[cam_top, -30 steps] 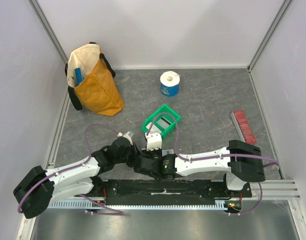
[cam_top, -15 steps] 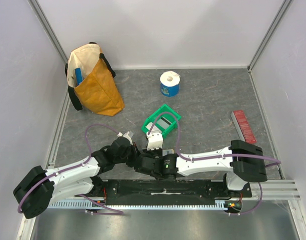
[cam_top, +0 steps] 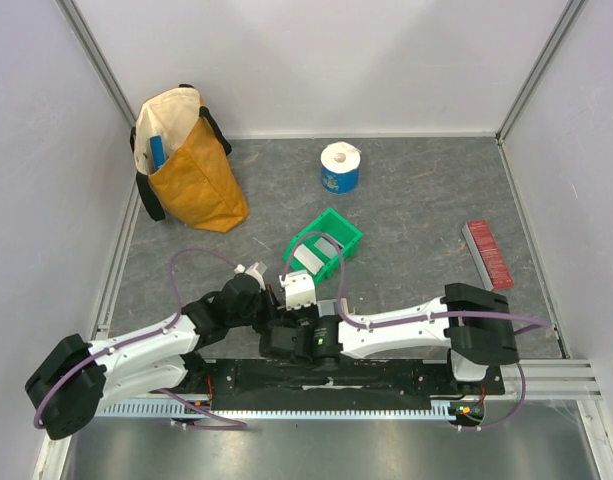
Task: Put the credit cards into the card holder
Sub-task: Turn over the card slot in the card holder.
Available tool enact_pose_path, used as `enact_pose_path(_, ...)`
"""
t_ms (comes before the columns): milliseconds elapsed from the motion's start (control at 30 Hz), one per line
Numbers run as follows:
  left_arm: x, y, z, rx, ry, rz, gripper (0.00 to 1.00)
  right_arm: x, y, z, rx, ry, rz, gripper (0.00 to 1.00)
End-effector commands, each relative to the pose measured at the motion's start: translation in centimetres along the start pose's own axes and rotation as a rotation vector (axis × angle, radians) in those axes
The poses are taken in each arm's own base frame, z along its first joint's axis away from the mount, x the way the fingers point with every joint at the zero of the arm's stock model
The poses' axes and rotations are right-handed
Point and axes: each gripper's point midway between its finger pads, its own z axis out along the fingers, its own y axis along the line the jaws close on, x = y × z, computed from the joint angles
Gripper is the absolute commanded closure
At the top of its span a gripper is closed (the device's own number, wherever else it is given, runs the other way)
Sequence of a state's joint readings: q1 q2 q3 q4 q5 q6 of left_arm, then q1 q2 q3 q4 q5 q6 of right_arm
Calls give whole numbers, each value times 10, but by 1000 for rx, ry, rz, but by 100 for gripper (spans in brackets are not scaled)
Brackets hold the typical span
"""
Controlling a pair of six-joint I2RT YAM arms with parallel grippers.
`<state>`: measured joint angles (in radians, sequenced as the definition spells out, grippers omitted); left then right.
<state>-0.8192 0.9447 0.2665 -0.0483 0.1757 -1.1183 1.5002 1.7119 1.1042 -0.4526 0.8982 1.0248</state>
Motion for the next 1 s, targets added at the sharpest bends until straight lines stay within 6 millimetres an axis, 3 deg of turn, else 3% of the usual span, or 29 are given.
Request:
enact_pose_path(0,-8,-17,-3,58,-27,-25,98,-16,7,-10,53,-71,-48,100)
enact_pose_path(567,-7,-15,-3,55,-29,-25,98,-22,-10,-18,134,-108,-96,100)
enact_pose_path(733,-7,-16,-4,55,-28,-25,98,-30,-7,-21,96,-107,-17,100)
enact_pose_path(967,-5,-11,-3,41,-23,-31,98,-33,-11,-4,6,-49,166,100)
